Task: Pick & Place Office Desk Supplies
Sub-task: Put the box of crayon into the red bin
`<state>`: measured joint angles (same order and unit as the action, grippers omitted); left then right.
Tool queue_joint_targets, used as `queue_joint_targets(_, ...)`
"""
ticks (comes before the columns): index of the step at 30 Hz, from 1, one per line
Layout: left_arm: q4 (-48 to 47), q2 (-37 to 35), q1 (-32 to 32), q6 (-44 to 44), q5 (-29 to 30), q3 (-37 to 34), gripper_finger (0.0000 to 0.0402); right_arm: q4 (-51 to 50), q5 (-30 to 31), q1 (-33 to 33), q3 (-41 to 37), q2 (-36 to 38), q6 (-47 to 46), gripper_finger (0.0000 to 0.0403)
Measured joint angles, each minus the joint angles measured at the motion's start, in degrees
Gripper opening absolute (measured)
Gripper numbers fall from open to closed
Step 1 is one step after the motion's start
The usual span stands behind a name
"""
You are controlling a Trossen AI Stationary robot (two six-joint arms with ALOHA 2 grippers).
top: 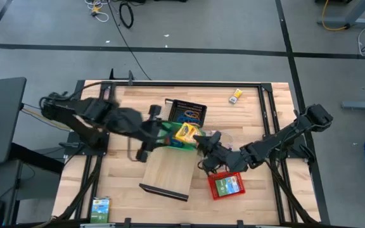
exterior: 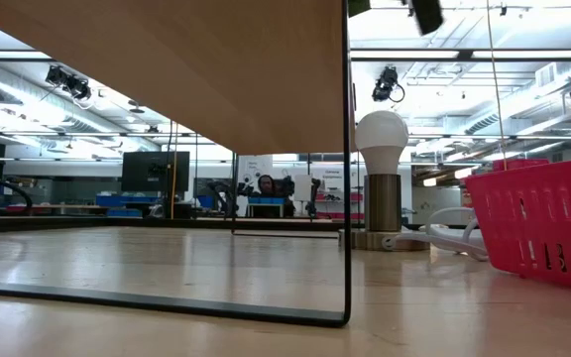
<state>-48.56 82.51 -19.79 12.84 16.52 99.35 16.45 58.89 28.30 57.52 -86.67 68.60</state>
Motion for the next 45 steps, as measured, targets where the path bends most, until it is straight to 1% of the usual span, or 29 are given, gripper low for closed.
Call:
queue_joint_targets(2,6.53,-4.8,-0.87,1.11,-0.02,-7.8,0.0198,-2.14,-1.2,1.87,0.0,0.39,-4.01,0.0111)
queue_joint_targets(3,9.56,-7.19,-1.22,1.53,0.09,-11.95,0.0197,-4.56,-3.04,3.01,0.0,1.03,-6.87,0.0111)
queue_joint_targets(5,15.03,-12.11,-1.71,1.85,1.07,-19.53,0.0196,-9.34,-8.56,5.06,-0.04,2.82,-14.12,0.0111)
queue_joint_targets(7,18.58,-16.71,-2.08,1.4,2.63,-26.5,0.0195,-13.4,-13.42,6.67,-0.04,4.97,-22.58,0.0111)
queue_joint_targets(9,22.45,-20.68,-2.09,0.63,3.66,-32.58,0.0196,-16.64,-15.69,8.13,-0.04,6.81,-29.51,0.0111)
queue_joint_targets(12,26.21,-25.92,-2.07,-1.26,5.35,-40.7,0.0196,-19.44,-15.29,10.88,-0.04,7.86,-36.04,0.0111)
queue_joint_targets(14,28.8,-28.88,-2.07,-1.95,5.95,-45.41,0.0197,-21.94,-12.72,13.12,-0.04,7.89,-39.57,0.0111)
queue_joint_targets(17,31.94,-32.59,-2.07,-2.0,5.95,-51.19,0.0197,-29.4,-7.22,16.2,-0.04,7.89,-48.16,0.0111)
queue_joint_targets(21,33.25,-36.23,-2.07,-2.78,6.51,-55.05,0.0197,-39.41,-1.89,20.59,-0.04,7.89,-63.06,0.0111)
queue_joint_targets(23,33.14,-37.97,-2.14,-3.28,7.46,-56.35,0.0197,-43.14,-1.94,22.99,-0.04,7.74,-70.03,0.0111)
queue_joint_targets(26,32.78,-41.32,-2.42,-3.73,9.45,-58.5,0.0197,-46.6,-2.28,25.24,-0.04,6.41,-77.99,0.0111)
queue_joint_targets(28,33.22,-42.85,-2.38,-4.45,10.31,-59.76,0.0197,-47.92,-3.02,26.2,-0.04,5.28,-81.88,0.0111)
queue_joint_targets(30,32.9,-44.18,-2.38,-4.96,11.44,-61.11,0.0197,-48.12,-5.41,26.67,-0.04,3.9,-84.41,0.0111)
queue_joint_targets(34,33.26,-45.79,-2.38,-6.18,12.02,-62.65,0.0197,-48.61,-9.43,27.56,-0.04,2.06,-85.7,0.0111)
queue_joint_targets(38,33.33,-45.85,-2.38,-6.43,12.02,-62.86,0.0197,-47.5,-10.38,28.99,-1.86,1.19,-84.79,0.0111)
queue_joint_targets(42,33.38,-45.87,-2.36,-6.28,12.02,-62.86,0.0197,-42.78,-12.13,30.46,-6.03,1.17,-82.13,0.011)
queue_joint_targets(45,33.39,-45.87,-2.37,-6.19,12.02,-62.86,0.0197,-37.41,-12.83,31.08,-9.87,1.16,-77.23,0.011)
